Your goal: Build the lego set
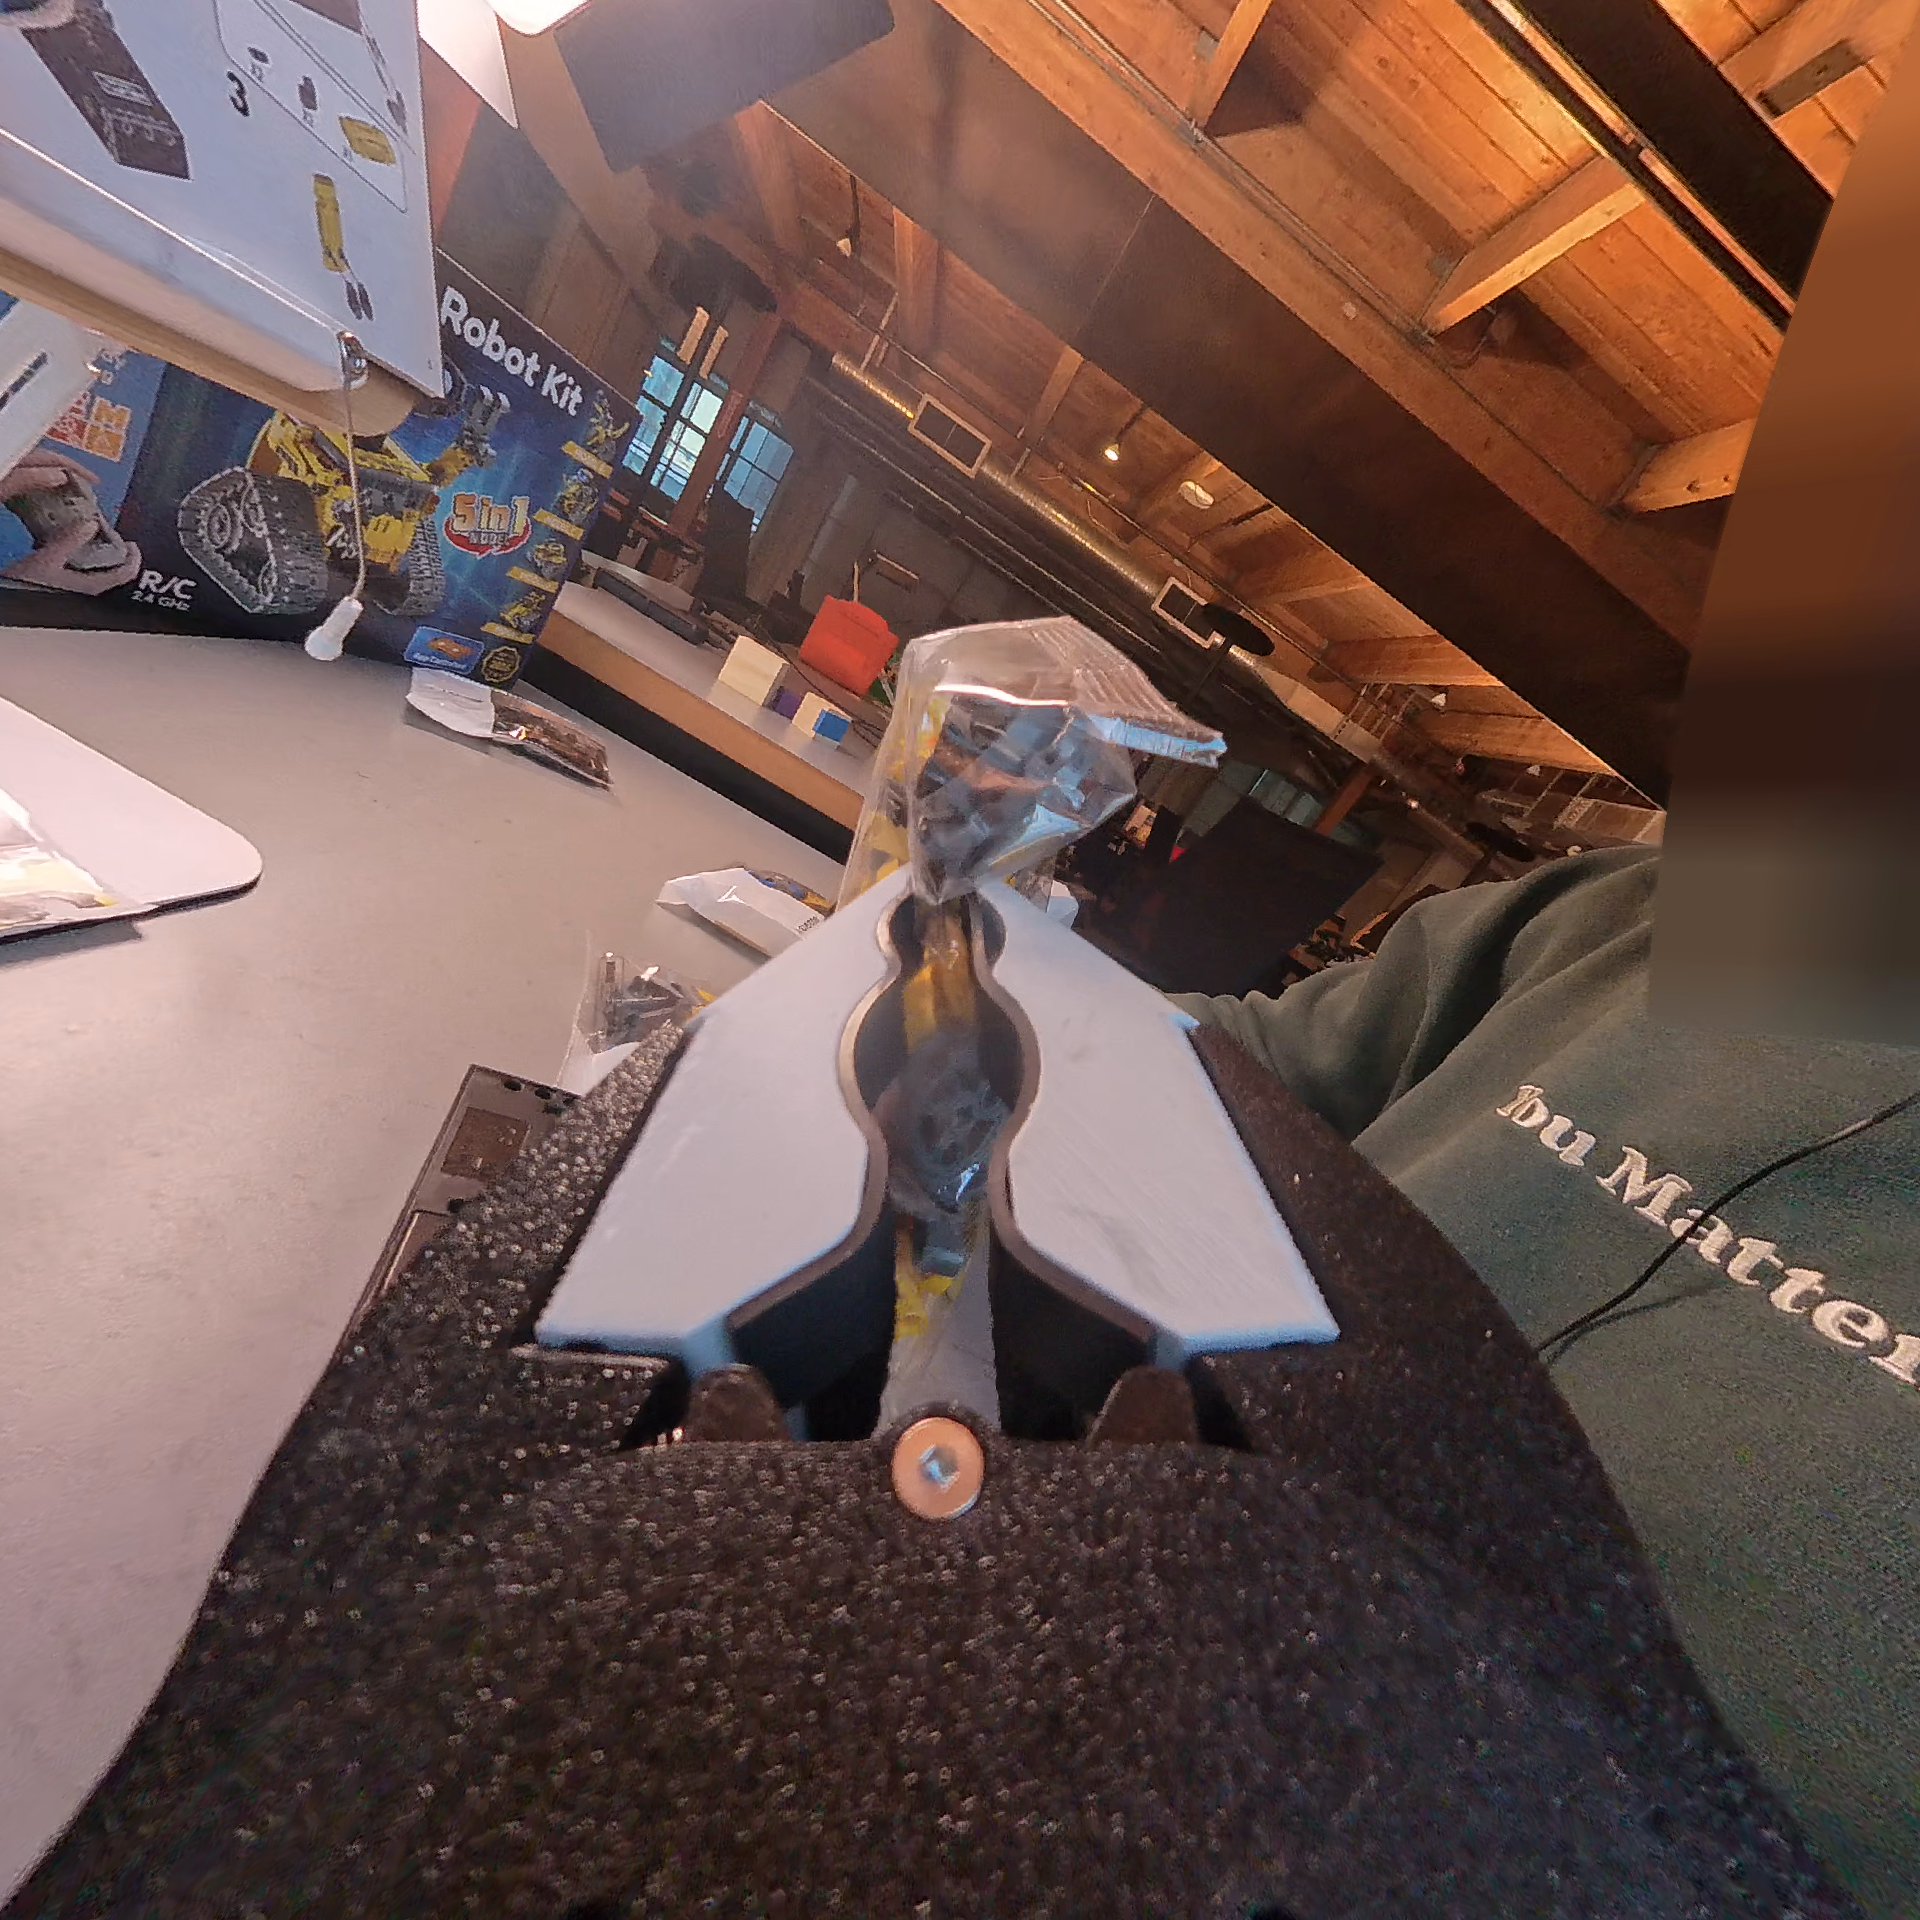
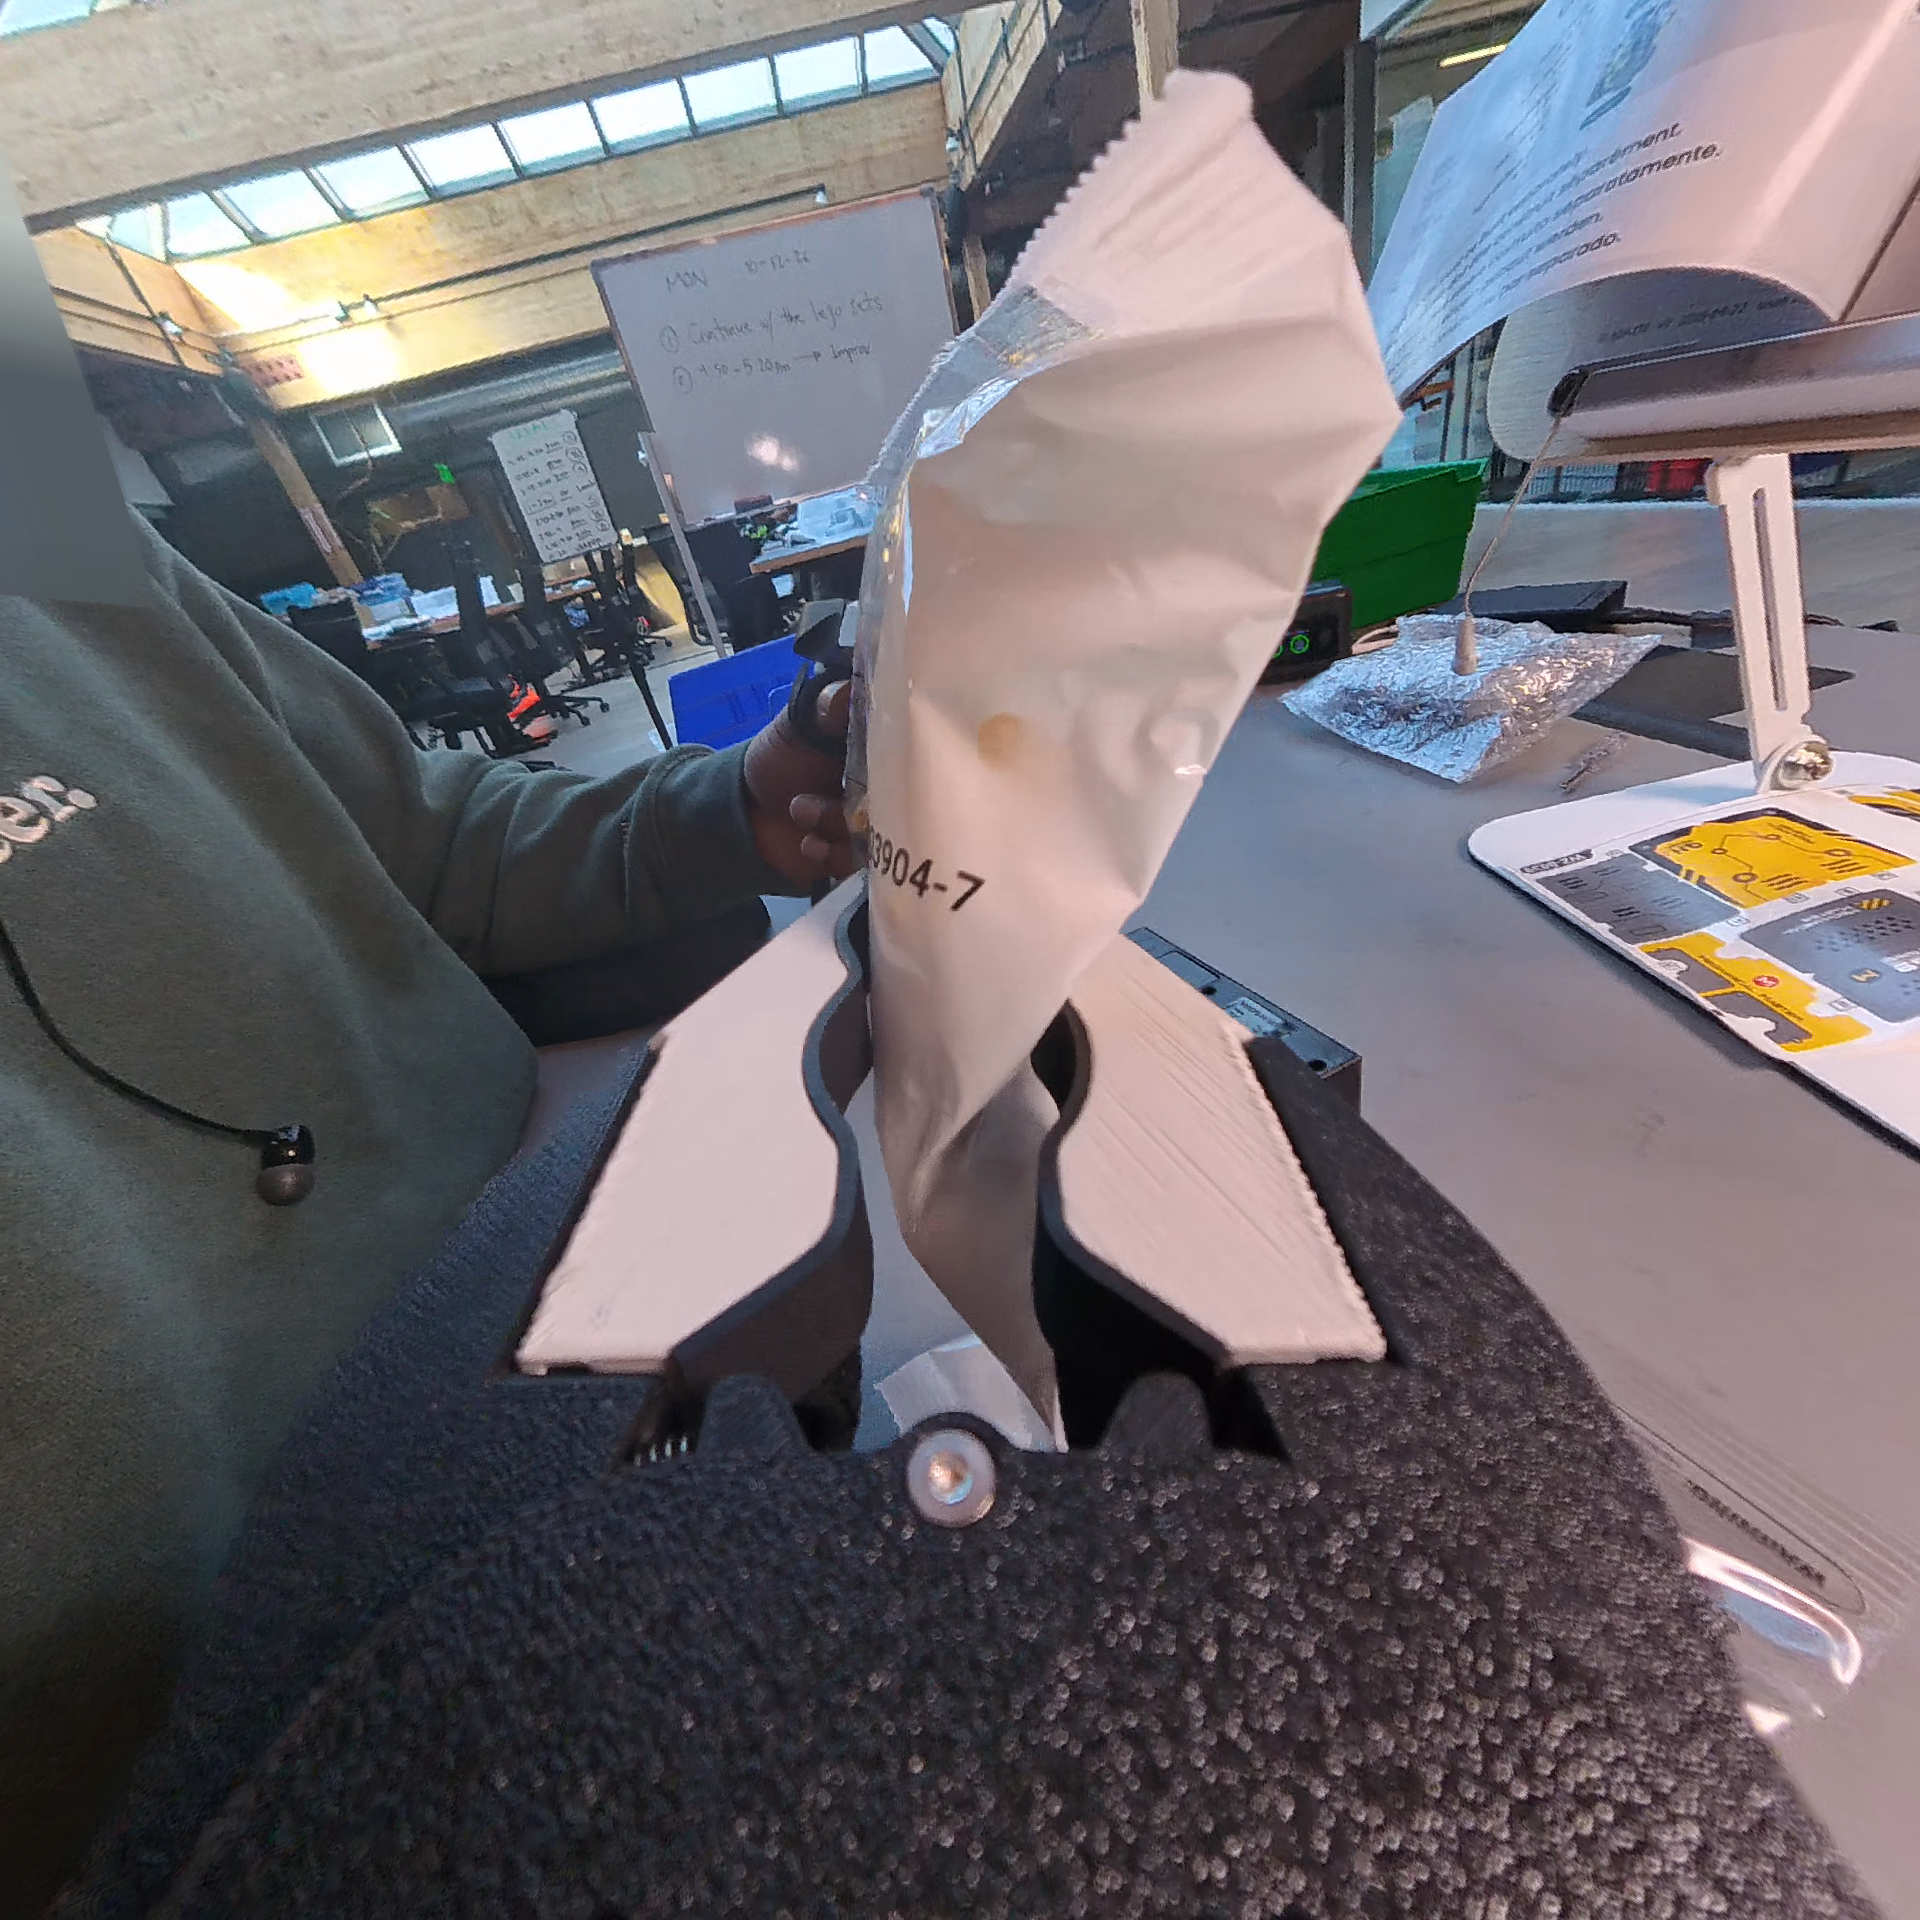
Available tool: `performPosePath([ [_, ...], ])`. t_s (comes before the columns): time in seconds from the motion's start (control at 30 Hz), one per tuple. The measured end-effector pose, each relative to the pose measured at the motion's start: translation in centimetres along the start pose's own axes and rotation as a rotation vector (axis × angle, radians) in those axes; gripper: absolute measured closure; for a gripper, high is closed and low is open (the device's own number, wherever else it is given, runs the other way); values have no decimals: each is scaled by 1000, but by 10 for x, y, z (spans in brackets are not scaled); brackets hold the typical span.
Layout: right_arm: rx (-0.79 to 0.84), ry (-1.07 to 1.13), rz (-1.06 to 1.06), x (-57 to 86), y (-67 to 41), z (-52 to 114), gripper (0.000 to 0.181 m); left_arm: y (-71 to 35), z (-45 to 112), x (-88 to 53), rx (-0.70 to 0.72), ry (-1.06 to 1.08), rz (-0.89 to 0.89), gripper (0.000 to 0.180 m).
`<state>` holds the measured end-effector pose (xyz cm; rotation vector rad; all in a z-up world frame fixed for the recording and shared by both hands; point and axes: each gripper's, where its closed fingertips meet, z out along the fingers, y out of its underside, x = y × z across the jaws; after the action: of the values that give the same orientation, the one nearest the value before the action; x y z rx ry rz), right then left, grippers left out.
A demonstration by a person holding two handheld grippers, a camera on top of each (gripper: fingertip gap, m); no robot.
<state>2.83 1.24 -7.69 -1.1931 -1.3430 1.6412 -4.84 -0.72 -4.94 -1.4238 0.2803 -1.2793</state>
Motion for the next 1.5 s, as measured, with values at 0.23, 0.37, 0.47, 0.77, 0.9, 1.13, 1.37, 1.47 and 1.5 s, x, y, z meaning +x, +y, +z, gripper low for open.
performPosePath([
  [0.23, 107, -34, 99, 3, -17, -8, 158, 6, 1, -8, -29, -41, 6, 160],
  [0.37, 129, -18, 101, 7, -22, -13, 158, 7, 0, -12, -37, -58, 8, 163],
  [0.47, 133, -1, 103, 10, -23, -14, 157, 8, -1, -17, -47, -87, 8, 166],
  [0.77, 114, 188, 50, 42, -30, -21, 158, -2, 8, -48, -81, -206, 33, 174],
  [0.9, 113, 269, 48, 55, -34, -28, 158, 0, 14, -55, -93, -227, 11, 174],
  [1.13, 138, 345, -2, 66, -42, -34, 157, 0, 8, -67, -71, -264, -30, 177],
  [1.37, 142, 312, 18, 61, -42, -35, 157, 2, 7, -66, -83, -271, -23, 180],
  [1.47, 87, 258, 96, 58, -28, -29, 157, -5, 1, -64, -49, -264, -22, 180],
  [1.5, 54, 248, 111, 57, -21, -26, 158, -7, -1, -63, -37, -260, -24, 180],
])
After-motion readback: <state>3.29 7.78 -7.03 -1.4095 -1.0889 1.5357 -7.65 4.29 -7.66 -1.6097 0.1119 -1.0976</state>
